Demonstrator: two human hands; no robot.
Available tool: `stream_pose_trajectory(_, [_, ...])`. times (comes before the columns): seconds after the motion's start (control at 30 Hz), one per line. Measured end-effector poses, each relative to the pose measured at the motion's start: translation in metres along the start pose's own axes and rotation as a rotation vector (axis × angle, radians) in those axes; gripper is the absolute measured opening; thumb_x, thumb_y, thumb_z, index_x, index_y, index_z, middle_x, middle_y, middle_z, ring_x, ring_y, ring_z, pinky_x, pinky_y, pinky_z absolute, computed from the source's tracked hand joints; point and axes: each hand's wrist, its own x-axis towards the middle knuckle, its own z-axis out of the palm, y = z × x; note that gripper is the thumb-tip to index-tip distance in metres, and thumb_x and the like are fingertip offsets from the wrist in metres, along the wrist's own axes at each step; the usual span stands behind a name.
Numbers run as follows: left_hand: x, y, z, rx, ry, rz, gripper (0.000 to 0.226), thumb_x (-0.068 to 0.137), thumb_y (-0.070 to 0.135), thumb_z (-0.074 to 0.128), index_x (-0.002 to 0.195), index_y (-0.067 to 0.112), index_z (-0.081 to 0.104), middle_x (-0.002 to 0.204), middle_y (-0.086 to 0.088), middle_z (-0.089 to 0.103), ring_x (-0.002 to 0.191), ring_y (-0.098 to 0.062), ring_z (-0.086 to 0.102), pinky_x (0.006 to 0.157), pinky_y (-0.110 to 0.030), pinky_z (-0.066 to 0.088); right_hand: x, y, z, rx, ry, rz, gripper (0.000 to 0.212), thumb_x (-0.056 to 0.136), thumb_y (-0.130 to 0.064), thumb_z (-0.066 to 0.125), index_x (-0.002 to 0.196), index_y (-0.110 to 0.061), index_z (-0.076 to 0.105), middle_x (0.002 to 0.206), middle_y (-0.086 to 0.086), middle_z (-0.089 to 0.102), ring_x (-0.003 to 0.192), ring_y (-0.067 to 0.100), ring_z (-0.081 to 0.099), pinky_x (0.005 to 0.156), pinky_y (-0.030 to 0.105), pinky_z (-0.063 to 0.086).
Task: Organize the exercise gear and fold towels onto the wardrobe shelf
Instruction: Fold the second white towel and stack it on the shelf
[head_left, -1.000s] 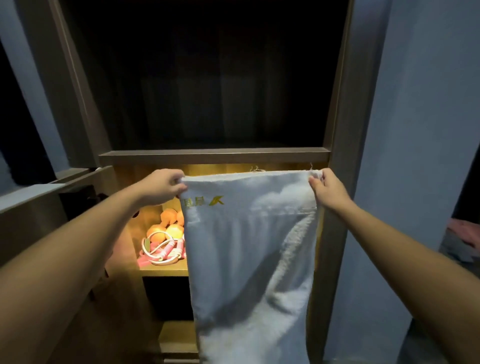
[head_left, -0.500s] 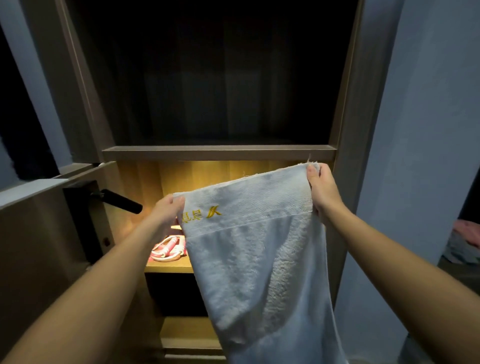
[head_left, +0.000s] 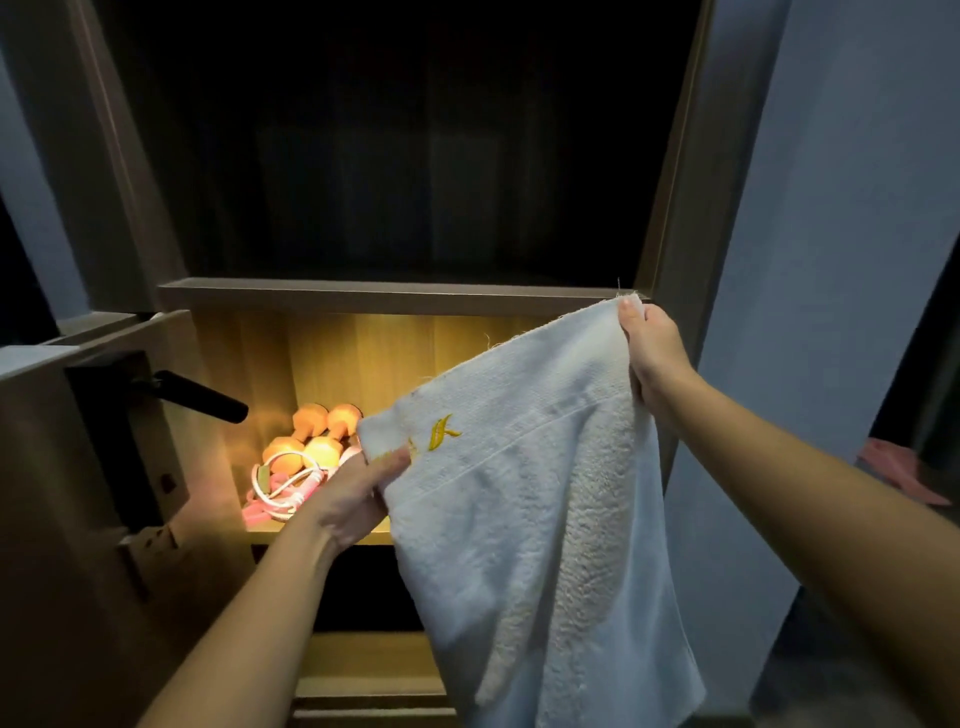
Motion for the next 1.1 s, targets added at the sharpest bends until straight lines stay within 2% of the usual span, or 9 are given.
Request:
stream_pose_trajectory(0.13, [0.004, -0.012, 0.01, -0.049, 0.186, 0.091, 0.041, 0.095, 0.021, 0.052, 0.131, 0.003, 0.054, 0.127, -0.015, 0.064, 0.113, -0.028, 0.063, 0.085, -0.034, 0.057, 0.0, -0.009, -0.001, -0.11, -0.032, -0.068, 0.032, 0.102, -0.045, 0.038, 0.097, -0.019, 0.055, 0.097, 0.003, 0.061, 0.086, 0.016, 0.058, 0.071, 0.033, 0.047])
stream_pose_trajectory(0.23, [0.019, -0.001, 0.024, 0.355, 0.635, 0.163, 0.022, 0.101, 0.03, 0.05, 0.106, 0.013, 0.063, 0.096, 0.0, 0.069, 0.092, -0.022, 0.066, 0.067, -0.026, 0.05, -0.005, -0.005, -0.005, -0.401, -0.008, -0.234, 0.024, 0.103, -0.042, 0.039, 0.104, -0.02, 0.047, 0.097, -0.002, 0.056, 0.08, 0.004, 0.051, 0.064, 0.024, 0.039])
stream_pose_trajectory(0.3, [0.031, 0.018, 0.027, 0.706, 0.824, 0.236, 0.033, 0.101, 0.038, 0.046, 0.09, 0.01, 0.06, 0.075, 0.001, 0.059, 0.079, -0.025, 0.058, 0.057, -0.027, 0.038, -0.007, -0.002, -0.012, -0.478, 0.062, -0.29, 0.02, 0.103, -0.04, 0.038, 0.105, -0.021, 0.042, 0.091, -0.007, 0.051, 0.075, 0.001, 0.047, 0.056, 0.02, 0.033])
stream_pose_trajectory(0.37, [0.043, 0.039, 0.041, 0.823, 0.807, 0.42, 0.039, 0.102, 0.039, 0.043, 0.084, 0.008, 0.057, 0.071, -0.004, 0.054, 0.073, -0.025, 0.052, 0.057, -0.032, 0.034, -0.006, -0.004, -0.012, -0.491, 0.153, -0.286, 0.023, 0.103, -0.042, 0.036, 0.101, -0.019, 0.04, 0.084, -0.007, 0.051, 0.073, 0.012, 0.05, 0.054, 0.027, 0.033])
stream_pose_trajectory(0.5, [0.069, 0.082, 0.094, 0.969, 0.679, 0.711, 0.031, 0.102, 0.035, 0.044, 0.08, 0.016, 0.055, 0.068, 0.009, 0.052, 0.062, -0.007, 0.047, 0.053, -0.021, 0.03, -0.004, -0.016, 0.018, -0.4, 0.133, -0.348, 0.026, 0.103, -0.044, 0.034, 0.101, -0.019, 0.042, 0.083, -0.004, 0.056, 0.072, 0.011, 0.054, 0.053, 0.029, 0.039])
stream_pose_trajectory(0.67, [0.082, 0.144, 0.059, 1.124, 0.799, 0.653, 0.032, 0.102, 0.038, 0.043, 0.087, 0.012, 0.055, 0.084, -0.003, 0.053, 0.08, -0.022, 0.047, 0.059, -0.031, 0.024, 0.026, -0.015, -0.009, -0.324, 0.24, -0.258, 0.023, 0.103, -0.04, 0.036, 0.098, -0.019, 0.044, 0.083, -0.006, 0.052, 0.072, 0.013, 0.05, 0.055, 0.029, 0.032])
stream_pose_trajectory(0.87, [0.094, 0.151, 0.045, 1.163, 0.792, 0.566, 0.04, 0.102, 0.041, 0.04, 0.09, 0.007, 0.058, 0.085, -0.006, 0.056, 0.084, -0.026, 0.053, 0.059, -0.031, 0.031, 0.046, -0.022, 0.001, -0.339, 0.15, -0.238, 0.03, 0.104, -0.042, 0.032, 0.111, -0.016, 0.045, 0.091, -0.006, 0.052, 0.078, 0.007, 0.049, 0.057, 0.024, 0.036])
stream_pose_trajectory(0.97, [0.107, 0.163, 0.051, 1.139, 0.857, 0.454, 0.044, 0.104, 0.041, 0.036, 0.104, 0.004, 0.061, 0.098, -0.01, 0.058, 0.09, -0.026, 0.051, 0.071, -0.032, 0.035, 0.059, -0.043, 0.004, -0.303, 0.15, -0.273, 0.027, 0.105, -0.04, 0.033, 0.107, -0.016, 0.044, 0.089, -0.006, 0.05, 0.075, 0.005, 0.046, 0.056, 0.021, 0.035])
stream_pose_trajectory(1.1, [0.127, 0.182, 0.068, 0.944, 0.857, 0.568, 0.036, 0.101, 0.042, 0.039, 0.086, 0.015, 0.057, 0.075, 0.005, 0.052, 0.074, -0.014, 0.048, 0.062, -0.03, 0.033, 0.073, -0.076, 0.004, -0.142, 0.23, -0.421, 0.023, 0.104, -0.038, 0.037, 0.09, -0.022, 0.043, 0.078, -0.01, 0.048, 0.067, 0.001, 0.043, 0.05, 0.004, 0.036])
